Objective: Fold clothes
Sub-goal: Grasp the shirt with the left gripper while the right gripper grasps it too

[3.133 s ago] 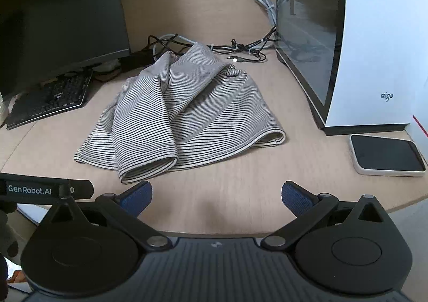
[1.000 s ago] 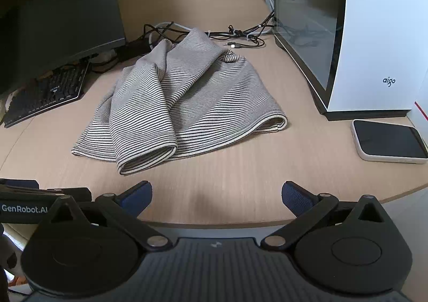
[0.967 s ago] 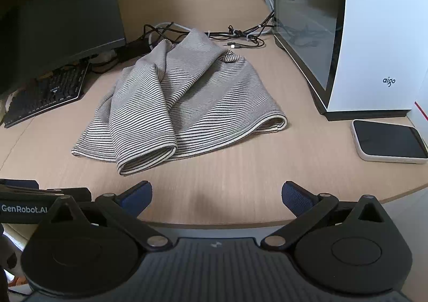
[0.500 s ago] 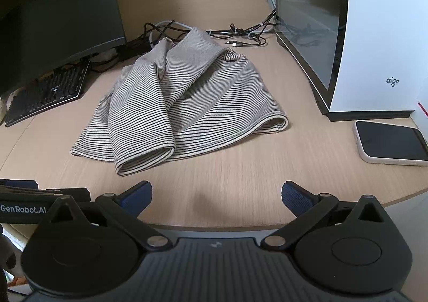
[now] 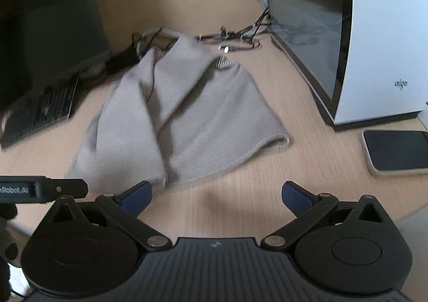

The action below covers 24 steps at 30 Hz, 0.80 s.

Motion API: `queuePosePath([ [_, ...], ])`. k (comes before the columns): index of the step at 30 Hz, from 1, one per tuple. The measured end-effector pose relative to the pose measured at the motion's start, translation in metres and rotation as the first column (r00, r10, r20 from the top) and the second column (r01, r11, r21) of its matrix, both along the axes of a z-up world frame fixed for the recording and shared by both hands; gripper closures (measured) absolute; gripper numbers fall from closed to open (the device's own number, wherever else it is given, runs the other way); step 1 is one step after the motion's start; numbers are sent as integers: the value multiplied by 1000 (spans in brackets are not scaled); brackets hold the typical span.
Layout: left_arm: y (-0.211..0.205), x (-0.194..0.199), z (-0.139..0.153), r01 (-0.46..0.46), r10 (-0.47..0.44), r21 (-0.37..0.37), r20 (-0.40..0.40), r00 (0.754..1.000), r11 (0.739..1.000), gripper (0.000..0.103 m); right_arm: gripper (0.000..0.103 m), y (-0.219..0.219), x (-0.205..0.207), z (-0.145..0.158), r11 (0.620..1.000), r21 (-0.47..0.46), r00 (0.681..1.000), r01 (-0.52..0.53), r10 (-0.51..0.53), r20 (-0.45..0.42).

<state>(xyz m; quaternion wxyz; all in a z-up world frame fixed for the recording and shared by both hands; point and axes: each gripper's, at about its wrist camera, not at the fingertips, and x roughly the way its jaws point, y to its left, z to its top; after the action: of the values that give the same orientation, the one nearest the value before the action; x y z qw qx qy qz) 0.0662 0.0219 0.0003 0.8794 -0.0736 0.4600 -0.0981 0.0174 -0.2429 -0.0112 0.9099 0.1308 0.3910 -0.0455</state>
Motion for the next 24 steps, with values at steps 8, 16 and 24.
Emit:
queuePosePath([
  [8,29,83,-7,155,-163,-214,-16,987,964,0,0,-16,70,-11,983,129,990,128,-136,48],
  [16,32,150,-25,138,-181,-383,-78,980,913,0,0,-5,110,-12,960,154,968,235,-246,53],
  [24,28,183,-45,-53,-36,-472,-178,983,880,0,0,-28,182,-43,977,213,996,6,-25,88],
])
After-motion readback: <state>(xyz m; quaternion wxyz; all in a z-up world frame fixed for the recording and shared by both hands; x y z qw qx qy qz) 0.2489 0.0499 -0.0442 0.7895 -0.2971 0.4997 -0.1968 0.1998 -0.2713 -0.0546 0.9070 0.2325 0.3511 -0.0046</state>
